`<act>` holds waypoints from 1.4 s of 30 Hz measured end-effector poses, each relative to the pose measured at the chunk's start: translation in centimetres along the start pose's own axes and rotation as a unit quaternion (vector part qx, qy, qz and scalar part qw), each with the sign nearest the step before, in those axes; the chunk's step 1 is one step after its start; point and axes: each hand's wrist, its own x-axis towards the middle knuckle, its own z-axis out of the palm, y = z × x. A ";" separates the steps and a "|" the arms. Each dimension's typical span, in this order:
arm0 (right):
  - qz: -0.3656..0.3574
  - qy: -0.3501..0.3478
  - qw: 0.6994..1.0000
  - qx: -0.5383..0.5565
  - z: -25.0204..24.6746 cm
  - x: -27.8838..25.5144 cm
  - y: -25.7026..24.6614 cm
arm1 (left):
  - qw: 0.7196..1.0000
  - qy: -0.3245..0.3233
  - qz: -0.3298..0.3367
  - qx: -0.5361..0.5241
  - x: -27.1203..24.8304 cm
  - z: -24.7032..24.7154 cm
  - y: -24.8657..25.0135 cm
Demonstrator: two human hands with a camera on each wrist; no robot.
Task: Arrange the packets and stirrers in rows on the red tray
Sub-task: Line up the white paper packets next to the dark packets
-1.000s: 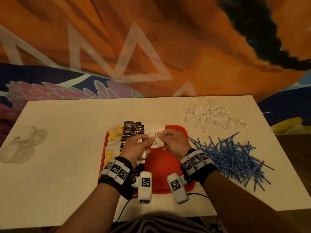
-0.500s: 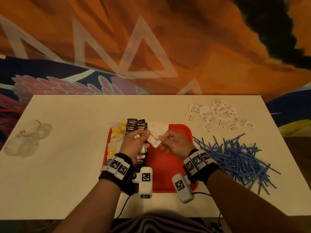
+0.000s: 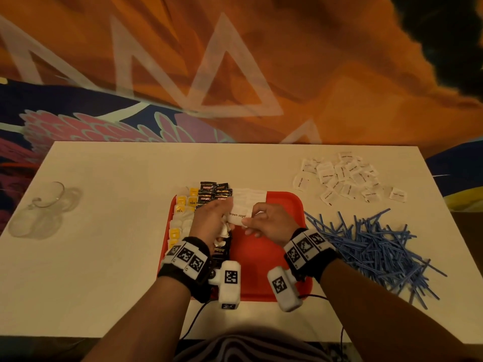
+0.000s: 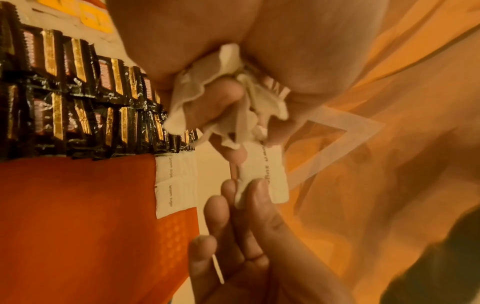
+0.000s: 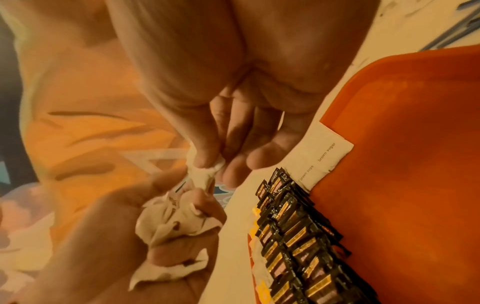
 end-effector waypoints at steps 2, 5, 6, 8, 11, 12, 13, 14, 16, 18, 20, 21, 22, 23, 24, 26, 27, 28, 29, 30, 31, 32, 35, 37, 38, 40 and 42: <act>-0.001 0.004 1.000 -0.004 0.1 0.3 0.2 | 0.999 0.014 0.022 0.044 0.2 -0.1 -0.1; 0.001 -0.003 1.000 -0.014 0.4 1.0 0.6 | 0.998 0.021 0.037 0.052 0.7 -0.2 -0.5; 0.003 -0.002 1.000 -0.026 0.4 1.3 0.9 | 0.998 0.023 0.036 0.056 0.8 -0.2 -0.7; 0.013 0.014 0.998 -0.053 0.4 2.1 1.8 | 0.997 0.036 0.031 0.064 1.1 -0.4 -1.0; 0.040 0.047 0.991 -0.119 -0.3 3.5 2.9 | 0.995 0.073 0.008 0.068 1.8 -1.4 -1.5; 0.049 0.056 0.986 -0.150 -0.8 4.1 3.2 | 0.995 0.078 -0.004 0.061 2.0 -1.8 -1.6; 0.060 0.064 0.980 -0.177 -1.4 4.8 3.6 | 0.996 0.078 -0.014 0.050 2.1 -2.3 -1.8; 0.072 0.068 0.975 -0.198 -1.8 5.5 4.1 | 0.996 0.077 -0.020 0.037 2.2 -2.7 -1.9; 0.092 0.071 0.968 -0.223 -2.3 7.0 4.8 | 0.996 0.081 -0.029 0.019 2.2 -3.7 -2.3; 0.112 0.075 0.967 -0.216 -2.3 8.3 5.4 | 0.994 0.091 -0.047 0.021 2.3 -4.7 -2.8; 0.129 0.078 0.965 -0.216 -2.0 9.2 5.9 | 0.993 0.099 -0.063 0.011 2.3 -5.6 -3.4; 0.137 0.083 0.965 -0.206 -1.8 9.6 6.0 | 0.992 0.103 -0.067 0.003 2.2 -5.9 -3.6; 0.140 0.091 0.967 -0.190 -1.6 10.0 6.1 | 0.992 0.109 -0.070 -0.005 2.2 -6.2 -3.8; 0.141 0.100 0.968 -0.181 -1.3 10.5 6.4 | 0.991 0.114 -0.072 -0.011 2.1 -6.4 -3.8; 0.143 0.105 0.968 -0.178 -1.0 10.8 6.5 | 0.990 0.119 -0.074 -0.013 2.1 -6.6 -3.8; 0.145 0.102 0.965 -0.195 -0.5 11.2 6.7 | 0.989 0.125 -0.080 -0.007 2.1 -7.0 -3.8; 0.143 0.100 0.962 -0.210 -0.3 11.5 6.9 | 0.989 0.124 -0.081 -0.004 2.1 -7.1 -3.9; 0.140 0.102 0.959 -0.226 -0.1 11.8 7.1 | 0.989 0.124 -0.081 -0.004 2.1 -7.3 -3.9; 0.137 0.110 0.954 -0.244 0.1 12.1 7.3 | 0.989 0.124 -0.082 -0.005 2.2 -7.3 -3.9; 0.136 0.125 0.948 -0.259 0.3 12.3 7.5 | 0.989 0.124 -0.083 -0.007 2.2 -7.4 -3.9; 0.136 0.142 0.944 -0.266 0.4 12.4 7.7 | 0.989 0.123 -0.084 -0.009 2.2 -7.4 -3.9; 0.137 0.160 0.941 -0.266 0.5 12.4 7.8 | 0.989 0.123 -0.084 -0.010 2.2 -7.3 -3.9; 0.125 0.196 0.943 -0.239 0.6 12.1 8.1 | 0.989 0.120 -0.087 -0.014 2.3 -7.1 -3.9; 0.098 0.192 0.942 -0.258 0.6 12.0 8.0 | 0.989 0.117 -0.093 -0.012 2.3 -7.1 -4.1; 0.082 0.179 0.940 -0.279 0.7 12.0 8.0 | 0.989 0.115 -0.096 -0.013 2.3 -7.0 -4.2; 0.048 0.138 0.939 -0.310 1.0 12.1 8.0 | 0.989 0.111 -0.098 -0.022 2.2 -7.0 -4.3; 0.023 0.112 0.942 -0.317 1.3 12.1 8.0 | 0.989 0.106 -0.097 -0.029 2.0 -7.0 -4.5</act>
